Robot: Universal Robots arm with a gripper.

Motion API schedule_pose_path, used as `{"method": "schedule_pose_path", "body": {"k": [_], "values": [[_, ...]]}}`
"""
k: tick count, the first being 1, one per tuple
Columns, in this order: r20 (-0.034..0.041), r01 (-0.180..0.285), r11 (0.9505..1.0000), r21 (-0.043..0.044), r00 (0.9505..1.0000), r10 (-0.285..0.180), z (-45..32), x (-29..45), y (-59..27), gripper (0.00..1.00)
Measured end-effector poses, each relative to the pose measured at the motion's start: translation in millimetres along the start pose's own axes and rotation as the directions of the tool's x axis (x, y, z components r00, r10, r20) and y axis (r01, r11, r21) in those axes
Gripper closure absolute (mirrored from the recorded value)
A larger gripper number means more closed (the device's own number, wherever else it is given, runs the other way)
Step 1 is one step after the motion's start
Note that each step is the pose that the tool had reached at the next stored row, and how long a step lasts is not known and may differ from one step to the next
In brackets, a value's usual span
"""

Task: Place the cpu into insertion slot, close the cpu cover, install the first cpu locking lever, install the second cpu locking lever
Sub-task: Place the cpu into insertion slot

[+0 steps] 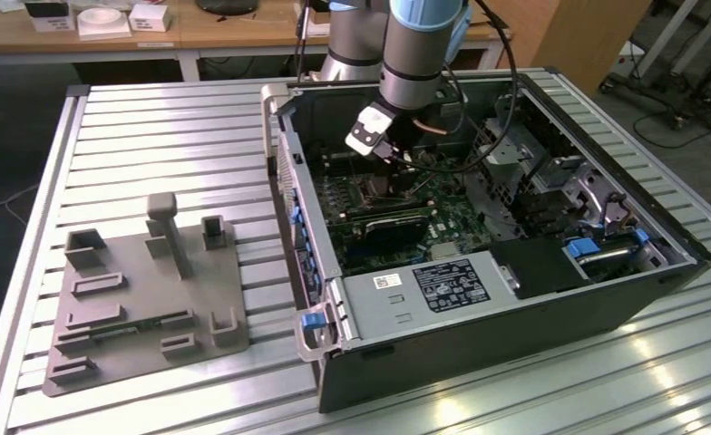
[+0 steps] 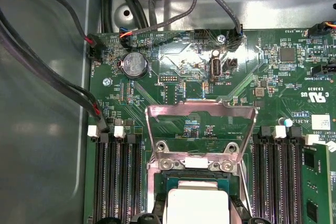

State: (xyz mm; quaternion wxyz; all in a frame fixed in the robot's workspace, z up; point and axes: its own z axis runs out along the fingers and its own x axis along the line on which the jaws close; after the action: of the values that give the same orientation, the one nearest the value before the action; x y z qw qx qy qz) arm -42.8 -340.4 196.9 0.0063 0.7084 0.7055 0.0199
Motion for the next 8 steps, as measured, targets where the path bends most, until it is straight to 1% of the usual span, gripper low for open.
{"method": "schedule_pose_path", "body": {"k": [8], "values": [[-0.0001, 0.0, 1.0, -0.0001, 1.0, 0.0, 2.7, 0.0, -0.1, 0.46]]}}
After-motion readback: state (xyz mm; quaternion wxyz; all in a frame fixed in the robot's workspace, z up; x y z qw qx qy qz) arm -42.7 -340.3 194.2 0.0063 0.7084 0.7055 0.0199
